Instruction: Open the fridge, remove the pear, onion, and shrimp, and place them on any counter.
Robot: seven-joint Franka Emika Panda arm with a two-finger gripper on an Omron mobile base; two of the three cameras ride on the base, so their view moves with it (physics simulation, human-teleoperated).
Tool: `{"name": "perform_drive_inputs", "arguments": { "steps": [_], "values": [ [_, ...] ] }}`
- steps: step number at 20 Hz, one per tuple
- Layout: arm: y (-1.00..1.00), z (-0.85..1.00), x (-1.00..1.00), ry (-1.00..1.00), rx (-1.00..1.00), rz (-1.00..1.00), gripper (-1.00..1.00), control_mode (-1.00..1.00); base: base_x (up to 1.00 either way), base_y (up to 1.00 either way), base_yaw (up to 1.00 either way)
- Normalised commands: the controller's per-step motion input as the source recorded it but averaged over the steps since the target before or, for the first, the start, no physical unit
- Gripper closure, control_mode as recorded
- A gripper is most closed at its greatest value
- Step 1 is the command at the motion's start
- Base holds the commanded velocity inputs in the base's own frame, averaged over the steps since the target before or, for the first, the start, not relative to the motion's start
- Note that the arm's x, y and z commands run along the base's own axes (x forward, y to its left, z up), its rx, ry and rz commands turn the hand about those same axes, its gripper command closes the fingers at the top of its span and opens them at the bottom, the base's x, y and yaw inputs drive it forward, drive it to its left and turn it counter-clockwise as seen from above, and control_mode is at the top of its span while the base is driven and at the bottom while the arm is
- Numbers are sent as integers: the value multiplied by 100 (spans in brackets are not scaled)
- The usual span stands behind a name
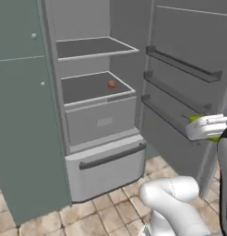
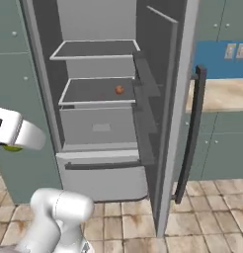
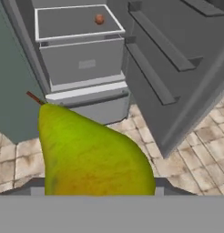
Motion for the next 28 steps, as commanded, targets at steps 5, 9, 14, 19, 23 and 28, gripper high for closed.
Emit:
{"name": "perform_drive_inputs", "arguments": {
  "steps": [5, 9, 14, 19, 23, 28],
  "values": [
    [0, 0, 0, 0, 0, 0, 100, 100, -46, 0, -86],
    [0, 0, 0, 0, 0, 0, 100, 100, -35, 0, -90],
    [0, 0, 0, 0, 0, 0, 100, 100, -5, -6, -93],
    [0, 0, 0, 0, 0, 0, 100, 100, 0, -18, -91],
    [0, 0, 0, 0, 0, 0, 100, 100, 0, -50, -85],
    [0, 0, 0, 0, 0, 0, 100, 100, 11, -74, -40]
  ]
}}
